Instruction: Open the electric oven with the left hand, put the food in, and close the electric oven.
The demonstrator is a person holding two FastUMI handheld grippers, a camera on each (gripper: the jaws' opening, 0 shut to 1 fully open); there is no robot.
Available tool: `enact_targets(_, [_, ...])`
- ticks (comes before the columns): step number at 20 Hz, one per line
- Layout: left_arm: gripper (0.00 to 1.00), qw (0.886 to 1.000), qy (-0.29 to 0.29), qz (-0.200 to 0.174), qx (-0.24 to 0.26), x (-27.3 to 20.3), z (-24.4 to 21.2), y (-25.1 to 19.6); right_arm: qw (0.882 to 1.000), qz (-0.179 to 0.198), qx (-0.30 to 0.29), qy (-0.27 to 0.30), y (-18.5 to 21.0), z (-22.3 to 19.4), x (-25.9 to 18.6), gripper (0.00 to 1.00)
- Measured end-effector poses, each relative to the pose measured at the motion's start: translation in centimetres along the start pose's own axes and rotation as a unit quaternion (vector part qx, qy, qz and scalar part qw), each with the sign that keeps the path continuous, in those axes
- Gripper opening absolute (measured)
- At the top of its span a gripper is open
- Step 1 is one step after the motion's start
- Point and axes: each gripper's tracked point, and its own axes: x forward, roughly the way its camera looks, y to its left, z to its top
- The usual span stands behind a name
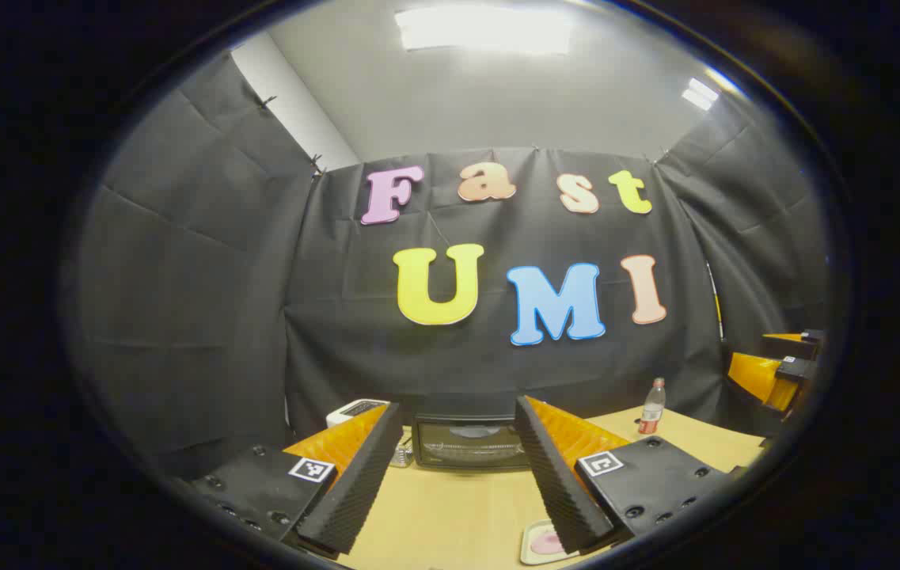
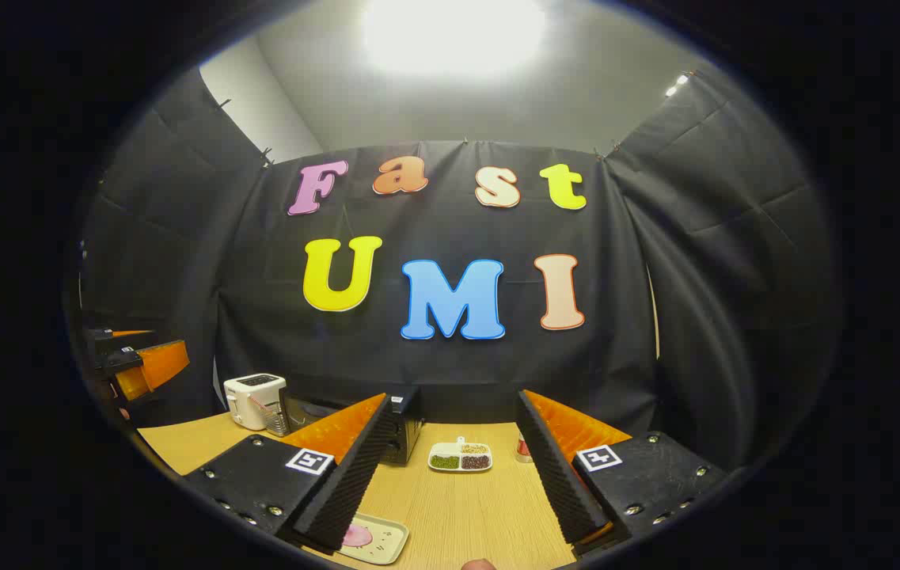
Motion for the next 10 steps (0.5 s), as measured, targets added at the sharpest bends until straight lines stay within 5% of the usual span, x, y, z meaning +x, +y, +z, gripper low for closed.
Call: enact_targets(10, [1.0, 1.0, -0.001, -0.001, -0.002, -0.7, 0.4, -1.1, 1.0, 0.005, -0.006, 0.0, -0.9, 0.1, -0.4, 0.96])
